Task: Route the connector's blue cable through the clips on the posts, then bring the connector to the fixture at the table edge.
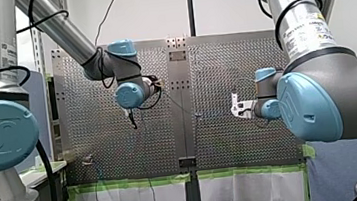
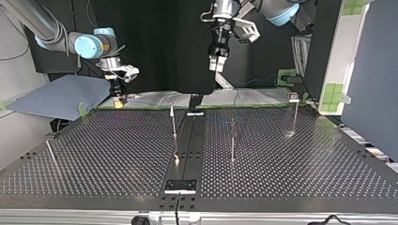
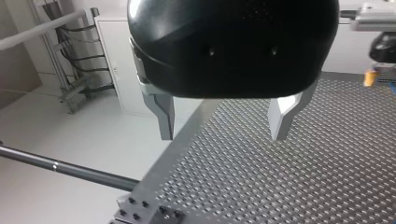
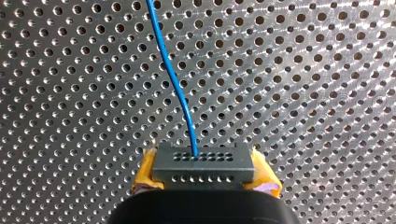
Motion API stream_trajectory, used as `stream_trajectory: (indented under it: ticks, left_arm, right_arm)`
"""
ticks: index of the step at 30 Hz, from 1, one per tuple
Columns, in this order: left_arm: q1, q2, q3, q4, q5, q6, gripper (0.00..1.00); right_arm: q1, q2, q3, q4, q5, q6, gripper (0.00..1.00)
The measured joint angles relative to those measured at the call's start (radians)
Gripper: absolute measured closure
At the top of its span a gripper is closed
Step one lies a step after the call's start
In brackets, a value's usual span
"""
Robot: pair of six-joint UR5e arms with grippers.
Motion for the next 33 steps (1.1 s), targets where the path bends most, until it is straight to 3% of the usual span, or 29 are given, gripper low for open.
stream_trajectory:
  ticks: [8, 18, 24, 28, 33]
  left_arm:
    - [0.011, -0.031, -0.072, 0.035, 0.011, -0.004, 0.00]
    - [0.018, -0.035, -0.159, 0.050, 0.029, -0.002, 0.00]
    - [0.020, -0.035, -0.209, 0.052, 0.031, -0.001, 0.00]
    - [0.024, -0.035, -0.243, 0.056, 0.032, 0.002, 0.00]
    - [0.025, -0.035, -0.281, 0.067, 0.032, 0.006, 0.00]
  right_arm:
    - [-0.003, -0.004, -0.018, 0.032, 0.005, -0.002, 1.00]
    - [-0.007, -0.035, -0.035, 0.113, 0.054, 0.002, 1.00]
    - [-0.017, -0.079, -0.039, 0.164, 0.081, 0.018, 1.00]
    - [-0.025, -0.119, -0.055, 0.204, 0.110, 0.020, 1.00]
    - [-0.030, -0.164, -0.079, 0.249, 0.125, 0.022, 1.00]
